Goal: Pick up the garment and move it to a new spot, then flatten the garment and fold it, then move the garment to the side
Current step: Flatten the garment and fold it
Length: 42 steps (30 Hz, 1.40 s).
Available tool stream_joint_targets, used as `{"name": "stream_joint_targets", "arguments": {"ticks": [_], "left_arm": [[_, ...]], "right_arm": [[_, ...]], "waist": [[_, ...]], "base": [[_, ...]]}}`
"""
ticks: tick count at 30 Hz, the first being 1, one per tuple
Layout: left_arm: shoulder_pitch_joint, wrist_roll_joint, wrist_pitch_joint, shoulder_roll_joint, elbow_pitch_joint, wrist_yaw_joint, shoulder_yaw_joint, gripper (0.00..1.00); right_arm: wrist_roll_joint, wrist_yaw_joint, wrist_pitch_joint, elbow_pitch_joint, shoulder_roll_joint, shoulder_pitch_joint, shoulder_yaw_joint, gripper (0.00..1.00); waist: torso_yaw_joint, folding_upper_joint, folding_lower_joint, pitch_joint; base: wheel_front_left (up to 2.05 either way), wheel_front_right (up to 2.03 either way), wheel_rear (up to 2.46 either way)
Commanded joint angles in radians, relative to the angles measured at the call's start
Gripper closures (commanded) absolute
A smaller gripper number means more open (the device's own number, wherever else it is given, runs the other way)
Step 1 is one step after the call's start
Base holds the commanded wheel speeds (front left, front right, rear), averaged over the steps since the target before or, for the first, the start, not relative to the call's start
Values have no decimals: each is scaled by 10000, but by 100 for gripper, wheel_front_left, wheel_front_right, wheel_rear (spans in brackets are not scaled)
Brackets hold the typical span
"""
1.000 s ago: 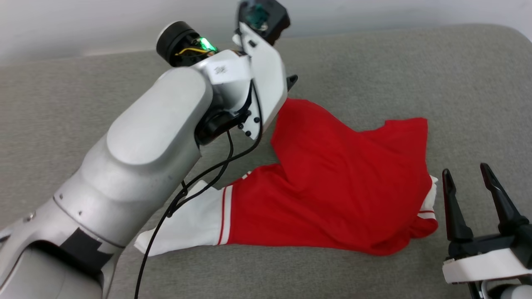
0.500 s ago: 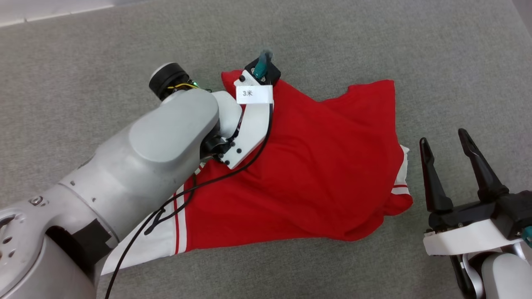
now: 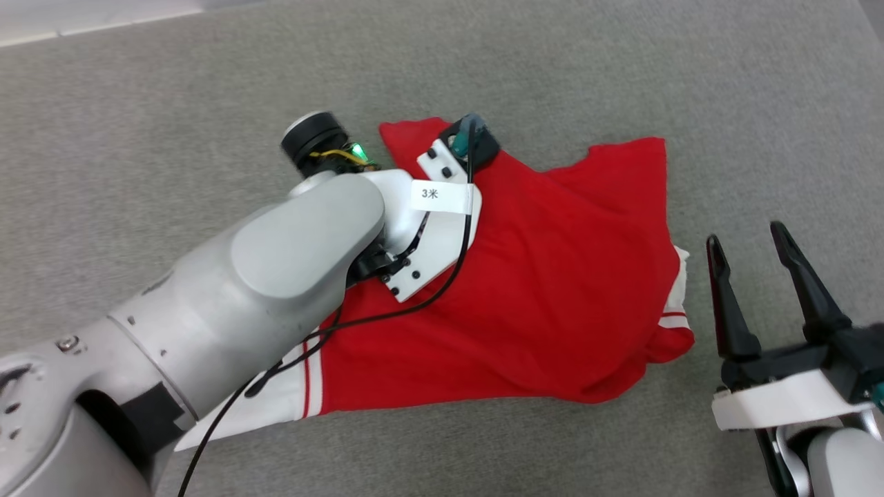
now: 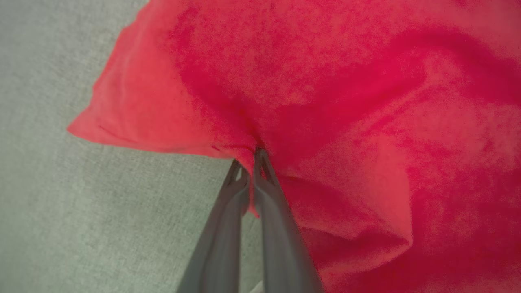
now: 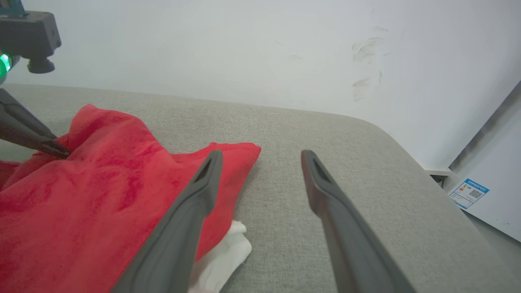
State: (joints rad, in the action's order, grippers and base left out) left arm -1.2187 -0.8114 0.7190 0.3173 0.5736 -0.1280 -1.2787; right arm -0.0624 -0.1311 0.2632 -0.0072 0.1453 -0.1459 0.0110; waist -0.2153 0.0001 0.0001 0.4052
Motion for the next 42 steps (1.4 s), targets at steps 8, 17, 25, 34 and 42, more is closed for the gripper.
{"name": "stream_joint_targets", "arguments": {"ticks": [8, 17, 25, 34, 42], "left_arm": [[-768, -563, -2318, 961, -539, -15, 57, 100], [510, -1265, -3398, 2754, 626, 357, 485, 100], [2091, -2064, -3556, 3075, 2216, 644, 641, 100], [2127, -1851, -6005, 2580, 2652, 616, 1035, 0], [1853, -2018, -5460, 3014, 1521, 271, 899, 0]], "right_arm": [[115, 7, 21, 48, 112, 777, -439, 0], [72, 7, 21, 330, 100, 1318, -578, 0], [90, 7, 21, 682, 173, 1297, -382, 0], [39, 7, 21, 756, 274, 1491, -535, 0], [109, 7, 21, 653, 248, 1867, -672, 0]], "waist": [[981, -1, -1, -1077], [1191, -1, -1, -1585], [1051, -1, -1, -1583], [1286, -1, -1, -1922], [1802, -1, -1, -2431]], "base": [[0, 0, 0], [0, 0, 0], [0, 0, 0], [0, 0, 0], [0, 0, 0]]}}
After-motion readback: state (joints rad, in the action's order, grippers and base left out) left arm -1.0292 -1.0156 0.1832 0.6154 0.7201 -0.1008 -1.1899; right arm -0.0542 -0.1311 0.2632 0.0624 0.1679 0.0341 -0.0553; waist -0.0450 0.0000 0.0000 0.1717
